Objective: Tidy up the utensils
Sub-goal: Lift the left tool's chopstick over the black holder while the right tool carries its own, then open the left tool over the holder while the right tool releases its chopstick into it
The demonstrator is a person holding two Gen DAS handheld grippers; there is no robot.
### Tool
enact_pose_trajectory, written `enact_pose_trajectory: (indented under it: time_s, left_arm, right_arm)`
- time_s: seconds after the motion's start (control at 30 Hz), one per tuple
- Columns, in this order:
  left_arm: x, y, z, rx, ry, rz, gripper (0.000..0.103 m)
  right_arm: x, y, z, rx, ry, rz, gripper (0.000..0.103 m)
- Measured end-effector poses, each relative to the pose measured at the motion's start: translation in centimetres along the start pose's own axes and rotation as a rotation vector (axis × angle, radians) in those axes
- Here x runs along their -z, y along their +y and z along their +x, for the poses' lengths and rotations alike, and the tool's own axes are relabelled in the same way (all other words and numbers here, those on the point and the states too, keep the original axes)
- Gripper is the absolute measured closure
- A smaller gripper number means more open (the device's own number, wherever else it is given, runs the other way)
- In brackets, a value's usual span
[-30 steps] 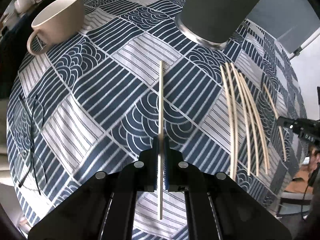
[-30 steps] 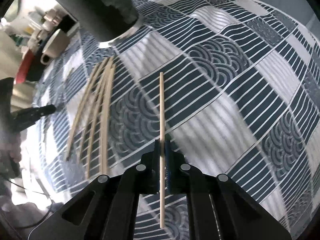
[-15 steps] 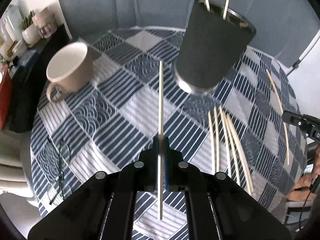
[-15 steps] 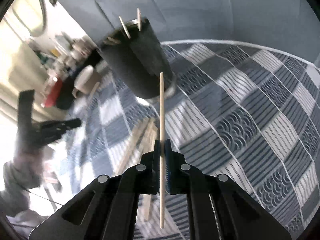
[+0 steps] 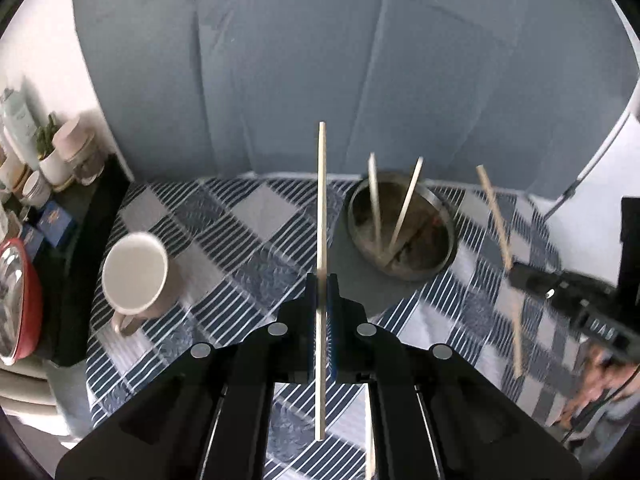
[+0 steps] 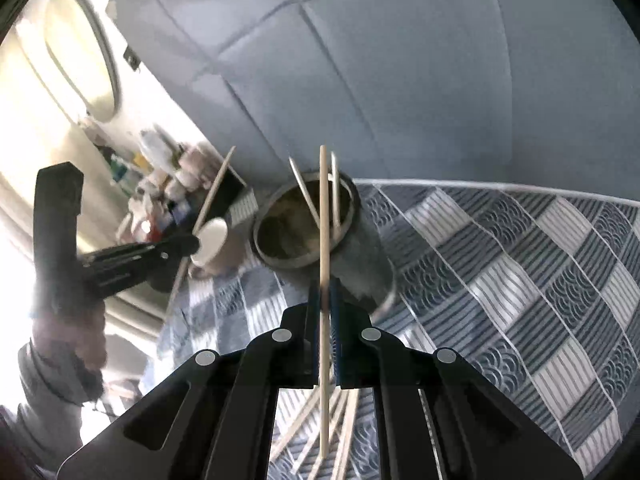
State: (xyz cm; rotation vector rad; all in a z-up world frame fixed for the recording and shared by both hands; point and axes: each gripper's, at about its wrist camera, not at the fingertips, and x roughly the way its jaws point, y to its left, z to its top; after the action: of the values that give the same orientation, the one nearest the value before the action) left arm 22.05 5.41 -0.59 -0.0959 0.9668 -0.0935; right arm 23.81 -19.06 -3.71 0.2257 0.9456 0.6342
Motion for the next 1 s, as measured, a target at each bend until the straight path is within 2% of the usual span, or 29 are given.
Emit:
enact_pose_trajectory:
  time_s: [0.27,0.33,0.47,0.57,0.63,0.77,0.83,0.93,1.0]
  left_arm:
    - [-4.5,-2.1,1.4,0.079,-0.056,-0.014,0.098]
    - [-5.6,-2.5,2.3,0.058,-0.056,-0.006,0.098]
    - [-7.2,-2.4,4.2,0.101,-0.051,-0.05,0.098]
    - [-8.0,-2.6,5.0,0.131,-0.077,-0.066,0.098]
    - [-8.1,-2.5,5.1,0.159,-0.105,-0.08,0.098]
    - [-7.9,-2.5,5.7,0.165,-0.124,-0.097,0.098]
    - [-7.6,-2.2,6.4,0.196,-0.117,-0.125,0.098]
    - [-6.9,-2.1,6.7,0.182,-0.161,-0.109,0.098]
    - [-6.4,-1.8,6.9,0.199,-0.183,-0.12,0.098]
  right_arm:
    - [-4.7,0.4,1.6,-0.023,-0.031,0.023,0.098]
    - [-5.8,0.1,2.2,-0.026,-0.035,0.038,0.098]
    - [-7.7,-0.3,3.8,-0.033,-0.044,0.054,0.098]
    - [-8.7,-0.4,4.8,-0.036,-0.069,0.061,0.098]
    - [-9.3,-0.3,5.2,-0.046,-0.103,0.068,0.098]
    - [-10.0,-0.2,5.9,-0.084,-0.156,0.072,0.098]
    - [-10.1,-0.3,6.5,-0.099,-0.162,0.07,0.098]
    - [-10.0,-0.6,7.4,-0.103,-0.154,0.066,0.098]
    - [-9.6,-1.0,7.9,-0.102,-0.141,0.068,0.098]
